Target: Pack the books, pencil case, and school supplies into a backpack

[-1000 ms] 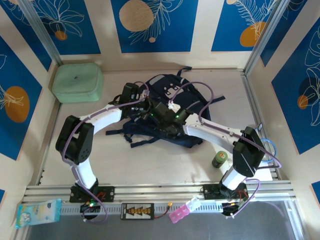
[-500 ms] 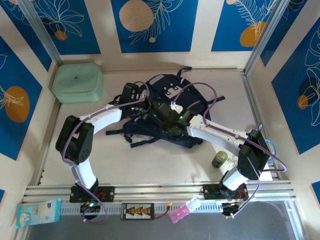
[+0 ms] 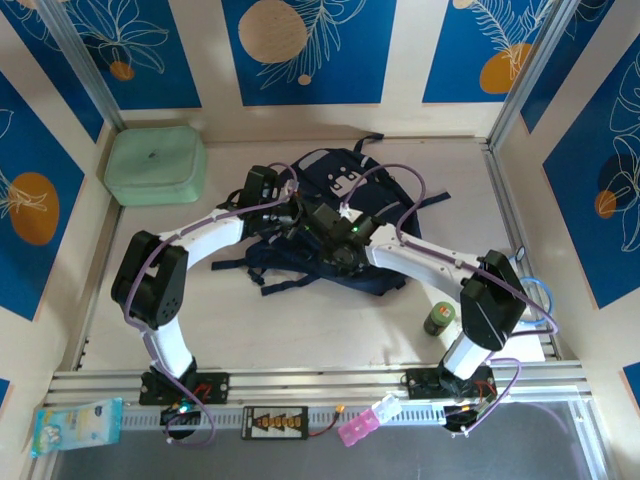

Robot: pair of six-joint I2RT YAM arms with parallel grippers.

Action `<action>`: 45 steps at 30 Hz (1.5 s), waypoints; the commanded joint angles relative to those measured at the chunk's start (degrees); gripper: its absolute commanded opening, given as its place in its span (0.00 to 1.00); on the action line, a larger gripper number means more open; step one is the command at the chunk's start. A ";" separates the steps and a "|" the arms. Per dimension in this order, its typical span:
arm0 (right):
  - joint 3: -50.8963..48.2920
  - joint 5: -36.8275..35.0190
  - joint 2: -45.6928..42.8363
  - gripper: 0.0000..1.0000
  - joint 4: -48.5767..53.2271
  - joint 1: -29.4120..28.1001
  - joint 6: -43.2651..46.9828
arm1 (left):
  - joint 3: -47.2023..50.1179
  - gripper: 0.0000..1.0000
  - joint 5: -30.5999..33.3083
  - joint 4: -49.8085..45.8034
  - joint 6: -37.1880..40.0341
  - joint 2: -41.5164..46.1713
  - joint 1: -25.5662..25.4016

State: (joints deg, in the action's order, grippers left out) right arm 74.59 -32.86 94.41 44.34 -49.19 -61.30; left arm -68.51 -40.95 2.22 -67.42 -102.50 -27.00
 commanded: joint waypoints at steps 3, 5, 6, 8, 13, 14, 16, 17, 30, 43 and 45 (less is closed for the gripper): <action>3.11 -1.76 2.49 0.23 0.65 0.72 1.74 | -0.81 0.00 -2.62 5.86 0.58 1.33 0.61; 3.37 -1.73 2.94 0.22 0.61 0.69 2.20 | -1.00 0.00 -2.96 5.98 0.53 1.16 0.58; 3.49 -1.67 3.17 0.21 0.61 0.70 2.36 | -1.10 0.00 -3.07 6.11 0.61 1.07 0.62; 3.49 -1.56 3.40 0.17 0.78 0.68 2.54 | -1.29 0.00 -3.21 6.04 0.71 0.98 0.65; 0.55 -2.38 1.18 0.11 1.10 0.38 1.85 | -1.01 0.00 -1.02 4.14 2.83 1.07 1.78; -0.52 -2.93 0.32 0.11 1.20 0.17 1.35 | -1.09 0.00 -0.14 3.10 3.86 1.01 2.22; -3.23 -3.60 -1.91 0.10 1.79 0.06 0.19 | -1.14 0.00 1.46 0.71 6.00 0.49 3.45; -4.51 -3.77 -2.93 0.10 2.16 0.06 -0.38 | -0.95 0.00 1.45 0.69 6.36 0.13 3.95; -13.72 -2.39 -11.70 0.10 4.36 4.00 -0.25 | -1.17 0.00 1.25 -2.66 10.22 -2.63 5.47; -11.48 5.85 -7.90 0.23 -3.02 7.09 13.04 | -1.10 0.00 0.79 -4.64 12.13 -2.71 5.51; -11.33 5.99 -7.88 0.24 -3.63 7.03 14.59 | -1.27 0.00 0.70 -4.68 12.06 -2.79 5.47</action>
State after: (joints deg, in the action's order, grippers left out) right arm 61.93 -28.23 86.15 41.43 -42.33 -50.39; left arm -68.51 -41.85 -2.46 -56.55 -104.88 -23.00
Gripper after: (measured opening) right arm 0.235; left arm 0.045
